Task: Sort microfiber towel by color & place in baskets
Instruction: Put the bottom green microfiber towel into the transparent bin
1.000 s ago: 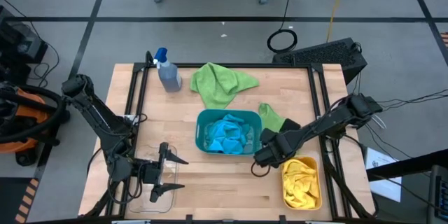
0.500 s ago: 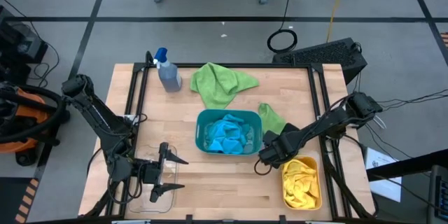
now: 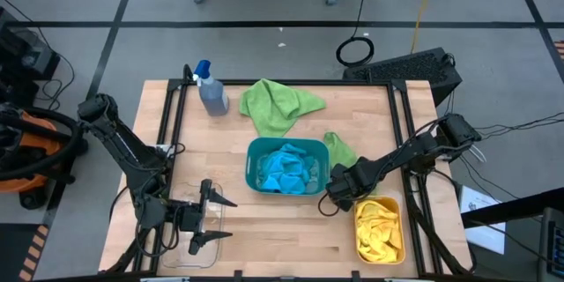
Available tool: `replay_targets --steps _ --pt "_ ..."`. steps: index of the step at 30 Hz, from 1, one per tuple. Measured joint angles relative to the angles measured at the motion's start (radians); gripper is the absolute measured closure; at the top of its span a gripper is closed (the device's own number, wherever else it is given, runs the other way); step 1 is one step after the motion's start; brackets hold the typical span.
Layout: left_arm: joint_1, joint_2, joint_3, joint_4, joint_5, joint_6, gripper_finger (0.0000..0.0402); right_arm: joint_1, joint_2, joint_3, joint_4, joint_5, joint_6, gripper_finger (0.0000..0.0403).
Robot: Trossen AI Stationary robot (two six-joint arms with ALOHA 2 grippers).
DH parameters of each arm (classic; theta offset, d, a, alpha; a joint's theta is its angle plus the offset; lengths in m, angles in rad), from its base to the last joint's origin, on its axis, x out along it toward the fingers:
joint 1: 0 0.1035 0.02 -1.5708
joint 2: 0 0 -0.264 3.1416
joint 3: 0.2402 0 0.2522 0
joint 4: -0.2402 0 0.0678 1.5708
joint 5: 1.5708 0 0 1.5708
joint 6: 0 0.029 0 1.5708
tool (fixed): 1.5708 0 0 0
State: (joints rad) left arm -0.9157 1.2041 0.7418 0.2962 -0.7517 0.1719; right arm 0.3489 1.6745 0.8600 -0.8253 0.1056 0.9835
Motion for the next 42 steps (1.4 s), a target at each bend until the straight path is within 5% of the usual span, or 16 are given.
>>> replay_targets --steps 3,16,28,33,42 --pt "0.0 0.0 0.0 -0.001 0.0 0.0 0.0047 0.0 0.0 0.007 -0.025 0.006 -0.001 0.039" --pt "0.007 0.0 0.0 -0.021 0.0 -0.002 0.0047 0.104 -0.143 0.236 -0.411 0.202 0.196 0.0398" --pt "0.028 0.0 0.0 -0.031 0.0 -0.01 0.0047 0.38 -0.142 0.563 -0.441 0.649 0.271 0.0397" --pt "0.029 0.0 0.0 -0.03 0.0 -0.01 0.0047 0.484 -0.142 0.579 -0.143 0.864 0.05 0.0397" --pt "0.034 0.0 0.0 -0.019 0.0 -0.01 0.0047 0.573 -0.031 0.579 0.581 0.941 -0.861 0.0397"
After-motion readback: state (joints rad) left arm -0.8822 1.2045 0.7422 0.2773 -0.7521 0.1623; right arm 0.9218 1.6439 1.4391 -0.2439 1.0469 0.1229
